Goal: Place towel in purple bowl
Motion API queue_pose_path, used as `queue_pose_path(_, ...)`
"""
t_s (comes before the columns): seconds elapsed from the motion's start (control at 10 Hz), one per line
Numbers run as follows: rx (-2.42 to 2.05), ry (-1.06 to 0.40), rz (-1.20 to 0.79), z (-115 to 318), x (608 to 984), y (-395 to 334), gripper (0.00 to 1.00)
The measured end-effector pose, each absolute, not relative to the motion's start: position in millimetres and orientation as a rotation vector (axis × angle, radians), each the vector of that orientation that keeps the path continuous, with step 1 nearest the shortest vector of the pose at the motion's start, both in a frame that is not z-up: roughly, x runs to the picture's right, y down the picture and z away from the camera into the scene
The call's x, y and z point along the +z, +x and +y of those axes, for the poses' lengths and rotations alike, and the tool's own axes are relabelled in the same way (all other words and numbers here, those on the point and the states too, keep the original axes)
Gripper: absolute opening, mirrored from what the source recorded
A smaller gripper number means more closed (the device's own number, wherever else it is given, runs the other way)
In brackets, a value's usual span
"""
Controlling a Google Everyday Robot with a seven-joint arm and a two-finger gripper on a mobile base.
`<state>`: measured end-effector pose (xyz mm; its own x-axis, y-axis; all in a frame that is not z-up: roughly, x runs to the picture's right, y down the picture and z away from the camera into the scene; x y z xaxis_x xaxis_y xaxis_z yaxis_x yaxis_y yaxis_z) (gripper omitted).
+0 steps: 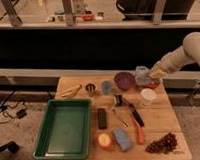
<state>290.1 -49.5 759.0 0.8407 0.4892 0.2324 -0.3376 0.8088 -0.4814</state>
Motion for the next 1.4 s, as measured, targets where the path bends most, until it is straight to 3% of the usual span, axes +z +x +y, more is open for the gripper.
queue_pose_path(0.8, 0.443, -0.436, -0.402, -74.6, 835.2, 254.4, 0.15)
queue_pose_path(1.4, 0.423, -0.433, -0.408, -83.1, 847.4, 241.0, 0.15)
